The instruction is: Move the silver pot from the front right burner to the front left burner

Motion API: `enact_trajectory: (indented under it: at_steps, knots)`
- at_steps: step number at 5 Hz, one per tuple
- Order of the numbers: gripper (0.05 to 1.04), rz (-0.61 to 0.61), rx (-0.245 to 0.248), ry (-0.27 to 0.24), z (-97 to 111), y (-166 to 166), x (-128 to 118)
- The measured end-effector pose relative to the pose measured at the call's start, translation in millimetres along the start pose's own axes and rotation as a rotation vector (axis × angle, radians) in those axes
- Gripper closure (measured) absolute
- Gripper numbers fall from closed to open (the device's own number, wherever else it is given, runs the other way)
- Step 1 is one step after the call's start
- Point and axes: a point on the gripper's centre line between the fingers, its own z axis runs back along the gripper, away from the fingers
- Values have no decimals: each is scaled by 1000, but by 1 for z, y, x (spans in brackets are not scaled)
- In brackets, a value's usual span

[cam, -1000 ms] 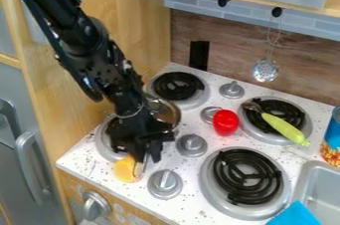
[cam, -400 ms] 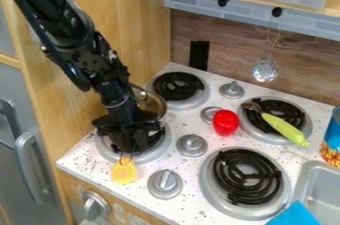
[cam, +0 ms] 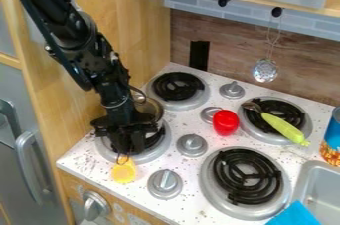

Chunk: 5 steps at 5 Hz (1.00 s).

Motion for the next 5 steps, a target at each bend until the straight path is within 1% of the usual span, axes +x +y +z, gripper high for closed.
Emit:
enact_trajectory:
  at_steps: [1, 2, 3, 4, 5]
  knots:
    - [613, -9, 3, 28, -3, 0, 1]
    - [299, -15, 7, 48, -2, 1, -1]
    - [81, -31, 19, 64, -1, 3, -4]
    - [77, -43, 42, 60, 6, 5, -5]
    - [78, -60, 102, 35, 15, -4, -10]
